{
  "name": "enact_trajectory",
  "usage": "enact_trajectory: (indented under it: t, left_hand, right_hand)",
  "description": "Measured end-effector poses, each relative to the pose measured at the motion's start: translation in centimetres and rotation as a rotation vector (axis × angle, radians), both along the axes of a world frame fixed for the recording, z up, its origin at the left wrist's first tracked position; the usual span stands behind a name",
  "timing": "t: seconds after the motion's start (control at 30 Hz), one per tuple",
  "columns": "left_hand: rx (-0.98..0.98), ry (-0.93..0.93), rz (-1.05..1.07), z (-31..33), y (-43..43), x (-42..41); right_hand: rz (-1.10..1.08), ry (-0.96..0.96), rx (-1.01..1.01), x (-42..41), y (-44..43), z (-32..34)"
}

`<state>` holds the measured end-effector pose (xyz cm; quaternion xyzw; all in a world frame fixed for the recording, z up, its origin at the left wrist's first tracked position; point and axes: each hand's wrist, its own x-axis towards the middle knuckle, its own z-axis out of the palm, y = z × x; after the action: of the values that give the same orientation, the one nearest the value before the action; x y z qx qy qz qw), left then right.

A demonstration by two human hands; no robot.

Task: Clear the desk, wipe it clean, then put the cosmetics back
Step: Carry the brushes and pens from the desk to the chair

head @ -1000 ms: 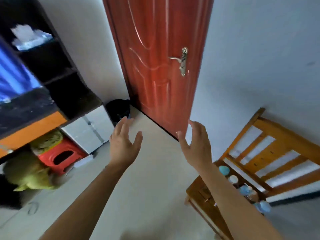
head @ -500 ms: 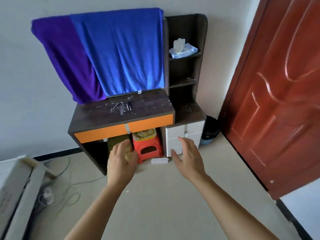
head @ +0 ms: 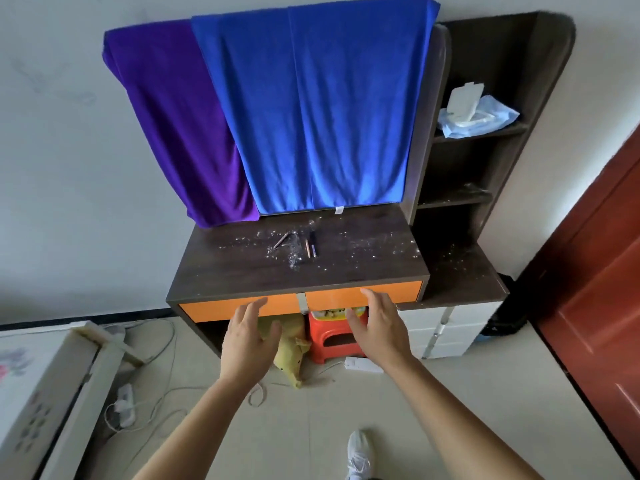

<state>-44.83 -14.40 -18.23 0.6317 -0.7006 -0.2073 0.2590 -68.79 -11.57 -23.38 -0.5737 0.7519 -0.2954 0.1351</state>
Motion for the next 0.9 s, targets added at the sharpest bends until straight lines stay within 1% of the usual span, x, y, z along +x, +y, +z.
enact_trajectory:
  t: [0.2,0.4,0.5,0.63,0.77,0.9]
  left_hand:
    - [0.011,-0.050,0.006,1.0,-12.7,-1.4]
    - [0.068,-0.057,-0.013,-0.9,-22.0,-0.4]
    - [0.120,-0.032,-0.026,-2.9,-27.2,0.2]
    - [0.241,-0.034,-0.118,-6.0,-33.9,0.6]
    - [0.358,-0.110,-0.254,-9.3,-39.6,0.8]
    - [0.456,-0.162,-0.308,-12.3,-43.2,-0.1]
  right_hand:
    - [0.025,-0.057,0.062,-0.8,-14.0,1.3]
    - [0.040,-0.012,0.152,-0.5,-23.3,0.9]
    - [0.000,0.015,0.228,0.0,-27.1,-0.3]
    - [-0.087,0.039,0.353,0.7,-31.1,-2.1]
    - [-0.189,0.040,0.457,1.6,-33.9,-4.0]
    - [-0.212,0.016,0.578,3.0,-35.8,-6.3]
